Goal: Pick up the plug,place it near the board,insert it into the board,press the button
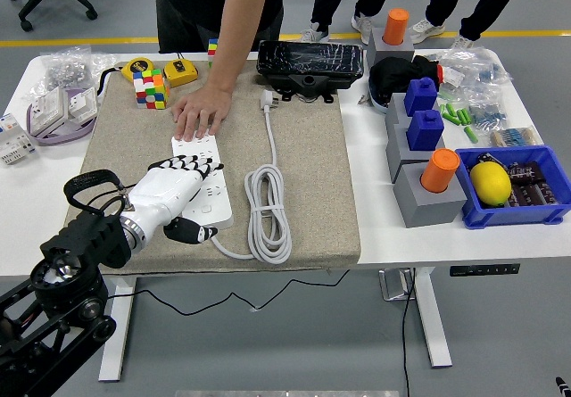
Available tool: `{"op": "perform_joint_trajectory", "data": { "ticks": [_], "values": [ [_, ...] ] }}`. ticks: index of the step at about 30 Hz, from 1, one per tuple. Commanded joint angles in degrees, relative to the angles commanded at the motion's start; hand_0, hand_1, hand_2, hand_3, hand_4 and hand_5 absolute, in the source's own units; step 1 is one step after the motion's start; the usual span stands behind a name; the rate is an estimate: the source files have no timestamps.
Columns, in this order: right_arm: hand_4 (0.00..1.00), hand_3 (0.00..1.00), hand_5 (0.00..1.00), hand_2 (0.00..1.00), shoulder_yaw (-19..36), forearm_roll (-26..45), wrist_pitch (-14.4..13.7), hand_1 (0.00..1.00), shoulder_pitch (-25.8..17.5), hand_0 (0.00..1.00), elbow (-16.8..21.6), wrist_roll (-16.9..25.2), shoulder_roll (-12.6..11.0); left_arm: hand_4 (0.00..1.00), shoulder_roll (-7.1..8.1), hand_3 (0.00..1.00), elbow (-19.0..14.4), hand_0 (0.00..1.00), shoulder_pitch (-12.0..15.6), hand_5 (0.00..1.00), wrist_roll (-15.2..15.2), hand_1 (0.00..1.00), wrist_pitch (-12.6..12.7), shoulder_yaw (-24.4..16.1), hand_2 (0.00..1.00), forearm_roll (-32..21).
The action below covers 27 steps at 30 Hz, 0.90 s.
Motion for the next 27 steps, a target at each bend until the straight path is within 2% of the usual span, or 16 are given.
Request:
{"op": "perform_joint_trajectory", "data": {
  "ticks": [2, 3, 8, 9, 14, 15, 20, 21, 26, 27],
  "values": [
    [0.998, 0.763, 0.998, 0.717, 0.00, -0.01, -0.01, 0.727, -0.03, 0.823, 0.00, 0.00, 0.01, 0.896, 0.06, 0.972, -0.04, 0.846, 0.13, 0.291, 0.48, 0.852, -1.05, -0.11, 0.851, -0.06],
    [0.998, 0.763, 0.998, 0.717, -0.01, 0.01, 0.00, 0.727, -0.05, 0.823, 0.00, 0.00, 0.02, 0.851, 0.10, 0.946, -0.04, 0.513, 0.20, 0.276, 0.66, 0.530, -1.48, -0.16, 0.542, 0.02],
    [0.998, 0.763, 0.998, 0.717, 0.02, -0.04, 0.01, 0.727, -0.15, 0.823, 0.00, 0.03, 0.05, 0.851, 0.25, 0.946, -0.21, 0.513, 0.56, 0.276, 1.89, 0.530, -4.42, -0.51, 0.542, 0.44],
    [0.998, 0.763, 0.998, 0.717, 0.03, -0.07, 0.00, 0.727, -0.17, 0.823, 0.00, 0.04, 0.04, 0.678, 0.28, 0.890, -0.23, 0.309, 0.59, 0.248, 1.94, 0.155, -4.76, -0.52, 0.255, 0.55],
    [0.998, 0.763, 0.998, 0.717, -0.04, -0.02, -0.01, 0.727, -0.13, 0.823, 0.00, 0.02, -0.01, 0.678, 0.37, 0.890, -0.20, 0.309, 0.44, 0.248, 2.09, 0.155, -6.11, -0.31, 0.255, 0.78],
    [0.998, 0.763, 0.998, 0.717, -0.04, -0.01, 0.00, 0.727, -0.12, 0.823, 0.00, 0.00, -0.01, 0.500, 0.37, 0.791, 0.04, 0.256, 0.35, 0.067, 2.09, 0.062, -6.23, -0.14, 0.170, 0.75],
    [0.998, 0.763, 0.998, 0.717, 0.03, -0.06, -0.03, 0.727, -0.08, 0.823, 0.00, 0.02, -0.03, 0.500, 0.14, 0.791, 1.57, 0.256, 0.29, 0.067, 1.87, 0.062, -7.06, 0.03, 0.170, 0.57],
    [0.998, 0.763, 0.998, 0.717, 0.04, -0.07, -0.03, 0.727, -0.07, 0.824, 0.00, 0.02, -0.02, 0.495, 0.11, 0.748, 1.87, 0.239, 0.28, 0.043, 1.77, 0.046, -7.01, 0.02, 0.155, 0.56],
    [0.998, 0.763, 0.998, 0.717, 0.10, -0.15, -0.03, 0.727, -0.11, 0.824, 0.00, 0.01, 0.02, 0.495, -0.06, 0.748, 2.64, 0.239, 0.29, 0.043, 1.36, 0.046, -6.81, -0.04, 0.155, 0.88],
    [0.998, 0.763, 0.998, 0.717, 0.09, -0.15, -0.02, 0.728, -0.11, 0.827, 0.00, -0.01, 0.01, 0.494, -0.11, 0.765, 2.92, 0.236, 0.22, 0.017, 1.21, 0.046, -6.62, -0.05, 0.148, 0.99]
  ]
}}
